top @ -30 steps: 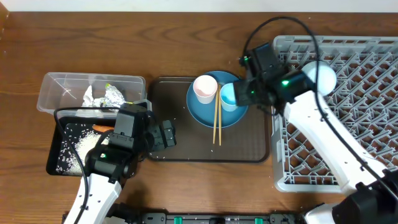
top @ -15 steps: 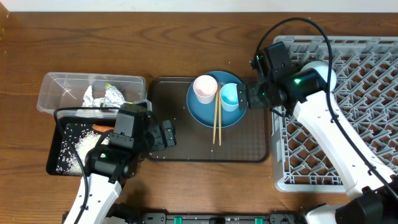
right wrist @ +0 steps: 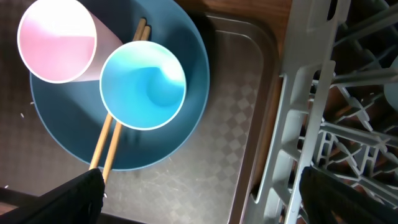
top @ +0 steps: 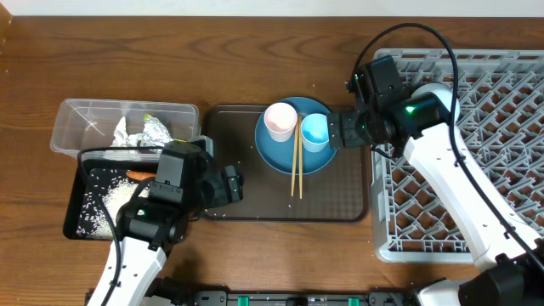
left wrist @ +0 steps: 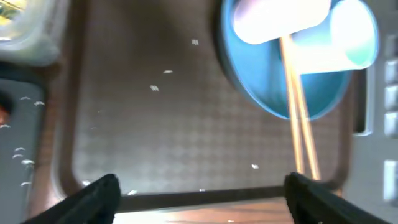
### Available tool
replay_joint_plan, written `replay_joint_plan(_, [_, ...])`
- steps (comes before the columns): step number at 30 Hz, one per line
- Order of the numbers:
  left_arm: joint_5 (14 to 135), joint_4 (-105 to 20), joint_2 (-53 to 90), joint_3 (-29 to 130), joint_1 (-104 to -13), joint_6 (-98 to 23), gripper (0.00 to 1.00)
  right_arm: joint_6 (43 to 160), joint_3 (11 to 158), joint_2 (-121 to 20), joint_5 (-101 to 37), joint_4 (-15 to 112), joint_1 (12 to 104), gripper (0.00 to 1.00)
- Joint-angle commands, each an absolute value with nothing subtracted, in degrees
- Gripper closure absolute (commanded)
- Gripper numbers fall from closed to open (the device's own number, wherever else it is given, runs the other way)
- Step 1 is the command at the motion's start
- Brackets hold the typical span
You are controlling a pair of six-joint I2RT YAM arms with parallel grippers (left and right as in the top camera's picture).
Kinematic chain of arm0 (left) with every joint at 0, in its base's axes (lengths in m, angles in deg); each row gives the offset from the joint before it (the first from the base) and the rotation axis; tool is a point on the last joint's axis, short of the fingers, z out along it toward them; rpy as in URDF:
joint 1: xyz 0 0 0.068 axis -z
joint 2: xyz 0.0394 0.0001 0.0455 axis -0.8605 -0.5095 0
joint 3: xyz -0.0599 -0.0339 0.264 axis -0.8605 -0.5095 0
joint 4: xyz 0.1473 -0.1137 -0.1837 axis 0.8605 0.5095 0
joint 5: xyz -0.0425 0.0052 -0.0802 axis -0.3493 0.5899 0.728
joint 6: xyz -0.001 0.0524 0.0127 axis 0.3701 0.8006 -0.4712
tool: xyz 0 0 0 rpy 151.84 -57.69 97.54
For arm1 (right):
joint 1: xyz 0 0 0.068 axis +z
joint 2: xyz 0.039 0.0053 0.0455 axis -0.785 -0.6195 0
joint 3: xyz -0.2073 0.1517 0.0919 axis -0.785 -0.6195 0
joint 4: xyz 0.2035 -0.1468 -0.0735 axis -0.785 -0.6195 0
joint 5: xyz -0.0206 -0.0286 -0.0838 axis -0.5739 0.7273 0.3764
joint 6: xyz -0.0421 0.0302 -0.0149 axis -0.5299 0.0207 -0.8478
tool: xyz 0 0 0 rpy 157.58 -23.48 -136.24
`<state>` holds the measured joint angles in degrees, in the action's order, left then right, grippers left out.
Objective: Sort waste into correct bins and load items into the dishwasher rack
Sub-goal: 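Move right gripper back to the teal plate beside the cups, then grasp the pink cup rim with left gripper and lift it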
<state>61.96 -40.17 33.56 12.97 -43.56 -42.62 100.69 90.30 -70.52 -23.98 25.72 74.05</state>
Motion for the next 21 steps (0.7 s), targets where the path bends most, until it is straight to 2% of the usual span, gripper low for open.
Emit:
replay_joint_plan(1, [65.24, -39.86, 32.36, 15.66, -43.64, -44.02, 0.18, 100.14, 90.25, -69.52, -23.76, 25.64, 73.81, 0.01])
replay_joint_plan(12, [65.39, -38.24, 18.56, 31.84, -42.18, -45.29, 0.26, 100.14, 90.25, -69.54, -23.79, 25.64, 73.81, 0.01])
replay_joint_plan(16, [65.15, -42.07, 13.14, 35.75, -41.41, -46.01, 0.26, 100.14, 90.25, -69.52, -23.76, 25.64, 73.81, 0.01])
replay_joint_plan(21, [65.18, -50.09, 8.33, 36.16, -41.37, -48.57, 0.31, 100.14, 90.25, -69.52, -23.79, 25.64, 73.81, 0.01])
